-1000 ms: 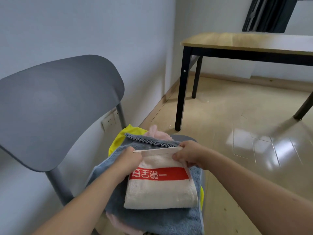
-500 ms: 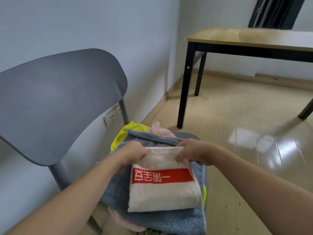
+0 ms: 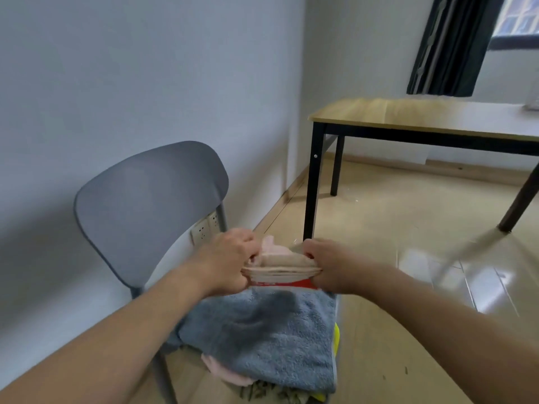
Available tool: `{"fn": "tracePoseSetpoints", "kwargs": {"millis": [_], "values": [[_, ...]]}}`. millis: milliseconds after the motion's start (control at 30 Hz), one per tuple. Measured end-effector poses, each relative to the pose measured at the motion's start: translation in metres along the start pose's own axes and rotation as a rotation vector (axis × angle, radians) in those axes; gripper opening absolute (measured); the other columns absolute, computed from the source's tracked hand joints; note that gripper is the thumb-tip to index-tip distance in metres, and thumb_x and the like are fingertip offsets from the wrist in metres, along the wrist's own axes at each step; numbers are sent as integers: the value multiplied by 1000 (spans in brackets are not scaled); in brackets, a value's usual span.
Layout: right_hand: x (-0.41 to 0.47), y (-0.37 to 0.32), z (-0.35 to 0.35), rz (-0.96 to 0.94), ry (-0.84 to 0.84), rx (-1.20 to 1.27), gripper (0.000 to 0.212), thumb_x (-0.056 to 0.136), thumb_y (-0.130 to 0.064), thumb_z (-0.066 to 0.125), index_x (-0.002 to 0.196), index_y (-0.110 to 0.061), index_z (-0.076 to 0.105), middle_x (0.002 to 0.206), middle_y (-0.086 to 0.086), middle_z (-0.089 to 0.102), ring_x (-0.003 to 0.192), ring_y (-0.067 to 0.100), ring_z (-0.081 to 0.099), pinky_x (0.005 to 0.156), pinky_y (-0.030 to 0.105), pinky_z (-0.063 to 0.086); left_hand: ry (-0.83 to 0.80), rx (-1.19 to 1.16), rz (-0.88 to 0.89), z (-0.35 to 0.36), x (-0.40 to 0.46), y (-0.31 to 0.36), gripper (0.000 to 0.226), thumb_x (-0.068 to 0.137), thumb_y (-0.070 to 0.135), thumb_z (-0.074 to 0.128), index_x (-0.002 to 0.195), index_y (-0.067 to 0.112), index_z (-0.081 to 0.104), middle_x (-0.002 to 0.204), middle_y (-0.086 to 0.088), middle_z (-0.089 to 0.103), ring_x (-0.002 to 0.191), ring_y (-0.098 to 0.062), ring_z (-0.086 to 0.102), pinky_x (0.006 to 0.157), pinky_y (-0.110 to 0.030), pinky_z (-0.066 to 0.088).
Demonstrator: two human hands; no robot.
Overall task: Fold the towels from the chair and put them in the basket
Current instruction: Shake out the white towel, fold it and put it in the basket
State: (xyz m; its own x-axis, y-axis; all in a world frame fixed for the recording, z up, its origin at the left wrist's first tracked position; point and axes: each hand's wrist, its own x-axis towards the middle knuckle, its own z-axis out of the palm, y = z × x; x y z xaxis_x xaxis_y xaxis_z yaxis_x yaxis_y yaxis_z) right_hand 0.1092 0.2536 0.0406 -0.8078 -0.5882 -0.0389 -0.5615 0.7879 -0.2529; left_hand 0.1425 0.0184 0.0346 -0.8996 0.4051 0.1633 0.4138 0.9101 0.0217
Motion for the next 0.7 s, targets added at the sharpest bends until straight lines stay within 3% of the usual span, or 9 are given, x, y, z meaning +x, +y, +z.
{"fn": "tracePoseSetpoints", "kwargs": {"millis": [100,167,233,367,467,533,633,700], "values": [[-28,-2,47,-65,0,-234,24,84,-27,59,105,-19,51,111,1,52,97,23,58,79,37,53,-109,76,104,45,-31,17,20,66,20,52,86,21,56,102,1,54,98,-22,51,84,-35,47],[-48,-6,77,-63,-72,-235,26,87,-23,56,112,-16,51,114,3,52,99,23,58,80,37,53,-236,25,59,73,-52,29,18,72,23,54,90,21,54,106,2,51,101,-21,51,81,-37,47],[-63,-8,101,5,-109,-205,32,88,-19,57,117,-16,45,115,3,50,93,24,60,76,38,55,-295,-67,-58,94,-69,36,26,74,32,61,95,23,49,110,5,47,104,-17,48,80,-36,47],[-75,-1,117,259,-47,148,35,88,-16,54,116,-22,33,114,1,42,92,22,56,78,35,53,-150,-291,-448,112,-84,44,49,61,26,65,103,26,39,110,6,38,103,-17,41,85,-29,43],[-76,-2,118,250,48,176,28,86,-10,49,107,-22,35,107,1,40,90,20,47,79,32,48,-84,-868,-769,105,-85,53,70,47,22,69,111,26,41,114,-1,49,102,-20,53,69,-31,56],[-78,-6,121,218,96,159,32,87,-8,46,112,-24,36,108,1,40,92,20,43,79,28,44,-77,-1269,-850,98,-86,63,73,49,16,69,116,27,40,118,-2,50,100,-24,59,60,-36,58],[-79,-9,128,208,109,185,47,88,-11,47,126,-32,32,113,1,41,102,21,45,84,27,43,-27,-1425,-940,89,-78,65,57,59,20,61,115,21,49,112,0,56,97,-22,58,67,-34,51],[-78,-9,131,222,125,184,46,88,-12,46,128,-32,34,116,0,43,105,21,43,90,29,42,44,-1443,-1004,81,-73,63,22,74,16,59,97,15,58,89,-2,59,79,-20,54,63,-29,42]]}}
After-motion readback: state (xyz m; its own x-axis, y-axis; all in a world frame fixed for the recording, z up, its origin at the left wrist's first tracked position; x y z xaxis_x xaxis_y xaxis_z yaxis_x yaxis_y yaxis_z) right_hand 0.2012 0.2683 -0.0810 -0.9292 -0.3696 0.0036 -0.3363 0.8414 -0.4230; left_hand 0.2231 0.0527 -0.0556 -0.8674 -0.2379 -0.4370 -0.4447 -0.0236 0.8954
